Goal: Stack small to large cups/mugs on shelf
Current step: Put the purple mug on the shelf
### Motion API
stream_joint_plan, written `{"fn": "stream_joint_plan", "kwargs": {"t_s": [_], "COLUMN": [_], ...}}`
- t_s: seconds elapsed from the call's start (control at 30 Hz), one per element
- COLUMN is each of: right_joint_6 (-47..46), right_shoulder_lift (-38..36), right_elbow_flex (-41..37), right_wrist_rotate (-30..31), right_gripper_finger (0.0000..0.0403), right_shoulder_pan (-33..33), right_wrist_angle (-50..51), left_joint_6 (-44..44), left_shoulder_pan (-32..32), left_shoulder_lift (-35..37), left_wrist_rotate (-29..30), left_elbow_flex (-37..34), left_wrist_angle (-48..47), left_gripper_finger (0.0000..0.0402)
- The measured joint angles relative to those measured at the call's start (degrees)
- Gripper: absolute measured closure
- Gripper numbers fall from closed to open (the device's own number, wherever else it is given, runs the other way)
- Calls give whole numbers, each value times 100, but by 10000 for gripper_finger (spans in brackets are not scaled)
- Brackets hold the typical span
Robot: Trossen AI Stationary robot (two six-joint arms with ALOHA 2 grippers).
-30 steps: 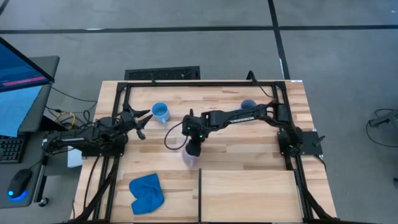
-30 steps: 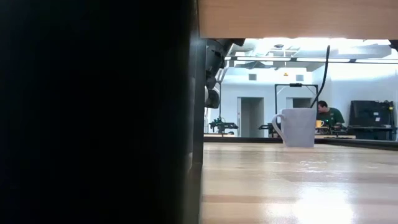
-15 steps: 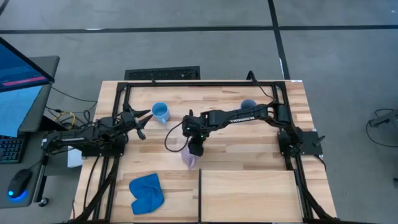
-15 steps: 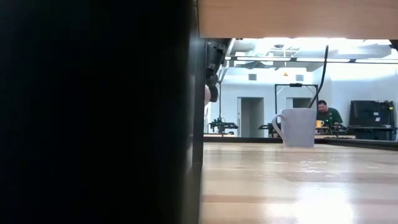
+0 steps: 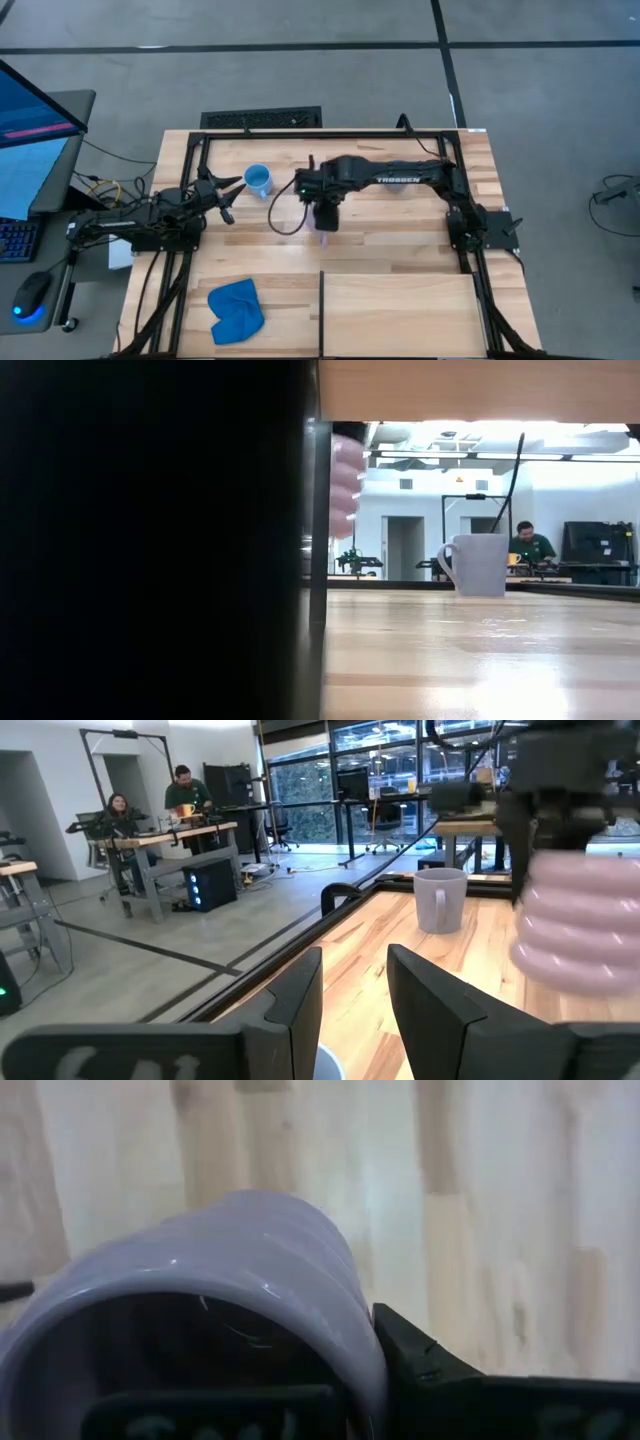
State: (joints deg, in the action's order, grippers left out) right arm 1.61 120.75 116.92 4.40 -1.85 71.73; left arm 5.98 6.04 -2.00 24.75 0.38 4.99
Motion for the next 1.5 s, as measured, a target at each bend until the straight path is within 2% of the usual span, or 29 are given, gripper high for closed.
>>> {"fn": "stream_joint_plan", "kwargs": {"t_s": [0.17, 0.5, 0.7, 0.93, 1.2, 1.37, 1.5], "right_joint_6": [-480, -1514, -2108, -3082, -3614, -4372, -4511], "right_shoulder_lift": [-341, -1556, -2212, -3225, -4192, -4636, -4778], "right_elbow_flex": [316, 356, 162, -945, -2337, -2880, -3025], "right_wrist_rotate": [90, 193, 256, 468, 477, 486, 421], "right_gripper_finger": [362, 362, 362, 362, 362, 362, 362], "right_shoulder_pan": [61, 600, 1131, 1667, 2393, 2962, 3418], "right_wrist_angle": [891, 1799, 1836, 1821, 1847, 1838, 1832], "left_joint_6": [-3, -36, 9, -70, -68, -113, -103], "left_shoulder_pan": [0, 0, 0, 0, 0, 0, 0], "left_shoulder_lift": [0, -91, -142, -138, -138, -138, -138], "left_wrist_rotate": [-3, 3, 0, 0, 0, -2, -4], "left_elbow_flex": [1, 1, 1, 1, 1, 0, 1], "left_wrist_angle": [-1, 8, -2, 1, 1, 1, 1], "left_gripper_finger": [294, 294, 294, 294, 294, 294, 294]}}
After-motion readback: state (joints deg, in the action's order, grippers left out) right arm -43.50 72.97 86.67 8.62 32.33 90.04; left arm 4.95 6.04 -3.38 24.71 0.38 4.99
